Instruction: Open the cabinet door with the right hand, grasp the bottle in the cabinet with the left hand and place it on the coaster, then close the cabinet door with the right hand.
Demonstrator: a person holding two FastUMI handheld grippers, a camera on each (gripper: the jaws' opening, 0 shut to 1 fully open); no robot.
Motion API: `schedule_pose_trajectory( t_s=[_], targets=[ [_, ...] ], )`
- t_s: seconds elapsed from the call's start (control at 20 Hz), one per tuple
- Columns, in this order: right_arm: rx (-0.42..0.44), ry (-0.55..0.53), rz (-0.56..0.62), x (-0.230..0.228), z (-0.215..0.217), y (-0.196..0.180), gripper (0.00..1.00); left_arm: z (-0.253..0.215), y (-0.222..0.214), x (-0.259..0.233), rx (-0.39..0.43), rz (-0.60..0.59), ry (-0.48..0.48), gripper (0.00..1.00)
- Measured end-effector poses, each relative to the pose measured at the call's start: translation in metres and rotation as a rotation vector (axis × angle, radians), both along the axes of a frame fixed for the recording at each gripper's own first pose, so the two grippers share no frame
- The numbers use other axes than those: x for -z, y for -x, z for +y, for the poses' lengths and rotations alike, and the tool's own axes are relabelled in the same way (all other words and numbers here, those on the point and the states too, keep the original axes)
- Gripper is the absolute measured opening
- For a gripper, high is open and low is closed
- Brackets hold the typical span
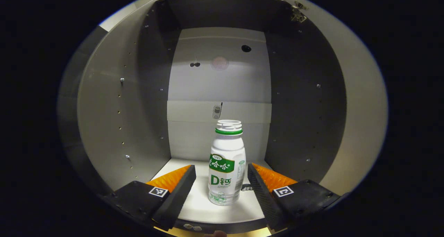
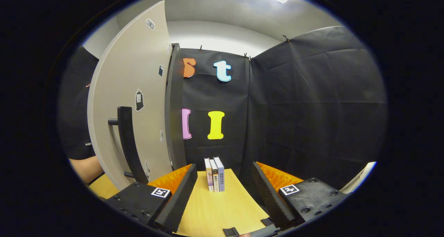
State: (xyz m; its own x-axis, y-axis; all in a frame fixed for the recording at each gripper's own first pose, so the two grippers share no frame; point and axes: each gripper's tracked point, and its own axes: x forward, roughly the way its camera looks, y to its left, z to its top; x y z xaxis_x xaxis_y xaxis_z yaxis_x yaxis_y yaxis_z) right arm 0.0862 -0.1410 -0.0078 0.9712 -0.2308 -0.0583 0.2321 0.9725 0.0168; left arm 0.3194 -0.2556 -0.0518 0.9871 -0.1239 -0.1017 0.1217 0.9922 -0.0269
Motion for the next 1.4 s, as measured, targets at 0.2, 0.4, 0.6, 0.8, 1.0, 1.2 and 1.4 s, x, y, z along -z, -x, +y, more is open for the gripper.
schedule_pose_trajectory(
  t_s=[0.2, 0.4, 0.6, 0.8, 1.0, 1.2, 1.4],
  targets=[
    [0.010, 0.016, 0.005, 0.003, -0.003, -0.006, 0.98, -0.007, -0.020, -0.002, 0.017, -0.035, -0.020, 0.95],
    [0.024, 0.011, 0.009, 0.005, -0.009, -0.009, 0.98, -0.012, -0.034, 0.000, 0.027, -0.039, -0.021, 0.94],
    [0.027, -0.006, 0.002, 0.004, -0.010, -0.009, 0.98, -0.009, -0.031, -0.002, 0.017, -0.040, 0.002, 0.73],
    [0.025, -0.017, -0.006, 0.000, -0.007, -0.008, 0.98, 0.004, -0.009, -0.014, 0.020, -0.059, 0.030, 0.73],
    [0.015, -0.014, -0.007, 0.000, 0.002, -0.004, 0.98, 0.021, 0.025, -0.032, 0.030, -0.084, 0.032, 0.72],
    [0.007, 0.000, -0.020, -0.005, 0.007, 0.002, 0.98, 0.048, 0.070, -0.046, 0.030, -0.108, 0.017, 0.72],
    [0.005, -0.020, -0.023, -0.007, 0.013, 0.005, 0.98, 0.083, 0.119, -0.049, 0.015, -0.127, -0.017, 0.72]
  ],
)
